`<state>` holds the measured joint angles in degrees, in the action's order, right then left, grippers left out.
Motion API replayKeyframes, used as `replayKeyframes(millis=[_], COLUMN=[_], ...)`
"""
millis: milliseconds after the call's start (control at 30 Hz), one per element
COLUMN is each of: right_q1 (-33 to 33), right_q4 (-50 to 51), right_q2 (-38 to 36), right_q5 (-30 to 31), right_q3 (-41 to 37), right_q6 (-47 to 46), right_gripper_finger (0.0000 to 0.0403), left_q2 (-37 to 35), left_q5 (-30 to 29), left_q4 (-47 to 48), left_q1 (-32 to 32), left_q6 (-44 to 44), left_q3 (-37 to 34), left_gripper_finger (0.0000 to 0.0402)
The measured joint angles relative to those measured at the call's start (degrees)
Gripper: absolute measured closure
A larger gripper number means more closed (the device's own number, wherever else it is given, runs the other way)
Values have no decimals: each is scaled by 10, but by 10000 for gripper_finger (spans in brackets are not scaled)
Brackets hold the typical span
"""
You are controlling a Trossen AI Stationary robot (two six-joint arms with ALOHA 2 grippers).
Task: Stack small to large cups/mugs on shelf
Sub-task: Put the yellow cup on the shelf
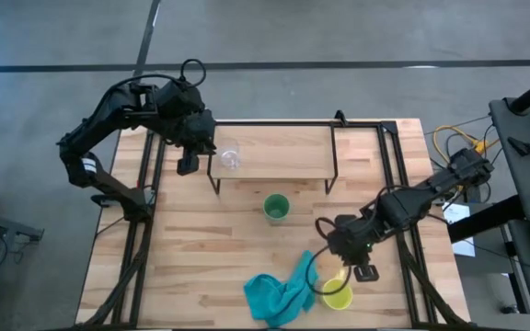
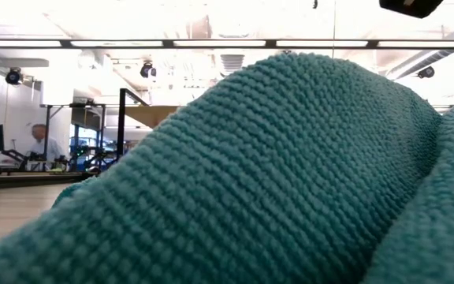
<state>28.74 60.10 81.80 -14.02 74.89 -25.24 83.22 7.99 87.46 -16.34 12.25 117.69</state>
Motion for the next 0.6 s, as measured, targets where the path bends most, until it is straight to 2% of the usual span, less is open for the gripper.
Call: replayKeyframes(millis=[233, 600], right_q1=[27, 36], right_q4=[-25, -41], right_q2=[10, 81], right_q5=[1, -2], right_q3=[-12, -13], right_q6=[-18, -45], right_gripper_finger=[339, 339], left_q2=[0, 0], left_q5=[0, 6], left_q4=[-1, 0], left_q1=[0, 0], left_q6=[-1, -1], left_q3=[0, 0], left_gripper_finger=[356, 356])
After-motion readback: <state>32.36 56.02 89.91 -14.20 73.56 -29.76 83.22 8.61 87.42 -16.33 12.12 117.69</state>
